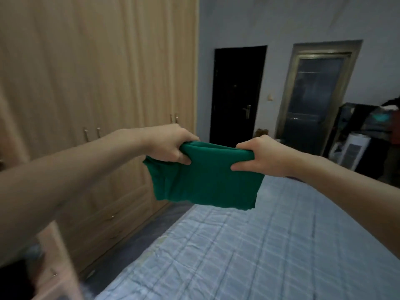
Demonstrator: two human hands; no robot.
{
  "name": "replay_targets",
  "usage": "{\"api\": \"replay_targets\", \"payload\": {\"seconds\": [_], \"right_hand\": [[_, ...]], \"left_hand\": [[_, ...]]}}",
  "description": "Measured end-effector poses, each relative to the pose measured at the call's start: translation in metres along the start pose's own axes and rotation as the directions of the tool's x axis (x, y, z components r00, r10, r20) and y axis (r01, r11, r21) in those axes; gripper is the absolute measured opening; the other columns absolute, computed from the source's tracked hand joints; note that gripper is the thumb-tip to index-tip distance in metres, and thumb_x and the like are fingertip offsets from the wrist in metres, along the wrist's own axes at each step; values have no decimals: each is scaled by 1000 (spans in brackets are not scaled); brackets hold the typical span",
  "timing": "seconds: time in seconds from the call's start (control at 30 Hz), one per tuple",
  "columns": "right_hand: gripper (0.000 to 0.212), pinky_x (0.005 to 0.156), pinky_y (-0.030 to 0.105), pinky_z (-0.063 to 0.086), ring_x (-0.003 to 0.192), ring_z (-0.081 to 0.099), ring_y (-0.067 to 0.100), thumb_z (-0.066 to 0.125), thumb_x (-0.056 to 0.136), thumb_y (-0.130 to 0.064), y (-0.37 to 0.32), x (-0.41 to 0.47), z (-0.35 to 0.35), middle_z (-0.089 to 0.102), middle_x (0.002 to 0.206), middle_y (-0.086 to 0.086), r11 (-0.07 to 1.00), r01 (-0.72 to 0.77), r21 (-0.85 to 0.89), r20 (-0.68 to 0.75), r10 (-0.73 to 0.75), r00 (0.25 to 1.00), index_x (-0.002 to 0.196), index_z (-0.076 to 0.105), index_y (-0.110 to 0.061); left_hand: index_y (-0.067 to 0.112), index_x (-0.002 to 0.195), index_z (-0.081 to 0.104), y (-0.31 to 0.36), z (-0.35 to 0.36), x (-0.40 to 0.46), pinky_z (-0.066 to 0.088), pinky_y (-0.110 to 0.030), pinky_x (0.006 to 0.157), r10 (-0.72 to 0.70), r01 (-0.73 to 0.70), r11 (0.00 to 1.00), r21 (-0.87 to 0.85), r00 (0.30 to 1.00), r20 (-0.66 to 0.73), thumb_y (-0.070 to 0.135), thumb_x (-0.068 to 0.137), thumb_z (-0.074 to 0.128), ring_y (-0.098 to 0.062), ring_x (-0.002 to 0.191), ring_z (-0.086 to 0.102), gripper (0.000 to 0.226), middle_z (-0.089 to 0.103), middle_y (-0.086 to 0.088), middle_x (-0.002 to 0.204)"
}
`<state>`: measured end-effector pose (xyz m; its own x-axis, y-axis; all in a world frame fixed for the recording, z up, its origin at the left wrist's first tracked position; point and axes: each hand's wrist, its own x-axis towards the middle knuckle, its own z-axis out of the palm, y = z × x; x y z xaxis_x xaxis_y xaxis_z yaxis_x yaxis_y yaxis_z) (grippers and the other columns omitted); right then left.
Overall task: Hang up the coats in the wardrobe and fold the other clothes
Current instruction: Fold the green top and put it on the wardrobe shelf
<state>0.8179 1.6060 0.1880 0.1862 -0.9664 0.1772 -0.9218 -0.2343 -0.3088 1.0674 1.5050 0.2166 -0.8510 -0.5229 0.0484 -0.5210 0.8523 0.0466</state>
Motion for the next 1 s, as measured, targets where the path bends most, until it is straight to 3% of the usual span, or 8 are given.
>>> {"api": "replay_targets", "payload": {"seconds": [0.2, 0.4, 0.5, 0.6, 0.73, 0.8, 0.9, 1.0], "right_hand": [[15, 59, 16, 50, 72, 64, -3, 67, 83, -53, -126, 82, 50, 68, 80, -11, 979, 203, 11, 33, -203, 979, 85, 63, -38], [32, 70, 26, 58, 80, 66, 3, 67, 84, -51, -277, 150, 117, 70, 91, -11, 903, 415, 114, 112, -427, 897, 107, 68, -28], [30, 72, 31, 59, 79, 67, 4, 67, 84, -50, -351, 174, 155, 71, 91, -9, 842, 511, 174, 171, -536, 826, 104, 68, -27], [27, 69, 33, 57, 76, 66, 5, 67, 84, -51, -423, 193, 188, 70, 86, -8, 772, 606, 191, 211, -635, 743, 96, 68, -27], [8, 57, 19, 48, 72, 63, -2, 68, 85, -47, -507, 209, 230, 68, 78, -17, 656, 709, 258, 251, -754, 607, 80, 65, -41], [20, 54, 12, 42, 69, 62, -5, 70, 85, -44, -540, 218, 250, 66, 71, -24, 582, 758, 295, 247, -813, 528, 71, 59, -54], [3, 57, 13, 42, 73, 63, -2, 69, 85, -46, -581, 233, 277, 69, 80, -15, 516, 799, 310, 273, -853, 445, 86, 67, -44], [22, 65, 28, 50, 75, 64, 3, 67, 84, -51, -615, 258, 309, 70, 84, -9, 470, 811, 348, 285, -878, 386, 95, 70, -33]], "left_hand": [[45, 96, 57, -77, -16, -149, 49, -26, 75, -242, 242, 970, -19, 970, -2, 34, 87, 68, 4, 85, 58, 18, 63, 23, 91], [30, 109, 60, -141, -31, -316, 46, -26, 73, -489, 488, 871, 58, 873, -5, 36, 85, 71, -8, 86, 60, 27, 65, 16, 92], [31, 101, 57, -159, -29, -399, 43, -15, 65, -588, 585, 808, 76, 809, 22, 39, 85, 71, 1, 78, 57, 23, 65, 14, 91], [30, 107, 60, -174, -21, -475, 45, -21, 71, -681, 681, 732, 25, 731, 38, 44, 85, 71, 3, 83, 58, 28, 66, 15, 95], [35, 121, 56, -192, -8, -562, 49, -22, 79, -780, 785, 619, -34, 619, 87, 49, 87, 66, 4, 91, 58, 38, 63, 19, 106], [42, 127, 50, -199, 1, -597, 49, -23, 82, -814, 821, 568, -58, 571, 105, 53, 87, 64, 0, 97, 58, 43, 61, 20, 114], [43, 138, 40, -211, 14, -636, 47, -25, 86, -858, 862, 506, -24, 505, 93, 57, 88, 60, -4, 102, 56, 56, 59, 18, 119], [40, 133, 44, -228, 22, -662, 39, -13, 70, -894, 895, 445, 18, 442, 73, 55, 90, 59, -3, 93, 53, 48, 54, 24, 102]]}}
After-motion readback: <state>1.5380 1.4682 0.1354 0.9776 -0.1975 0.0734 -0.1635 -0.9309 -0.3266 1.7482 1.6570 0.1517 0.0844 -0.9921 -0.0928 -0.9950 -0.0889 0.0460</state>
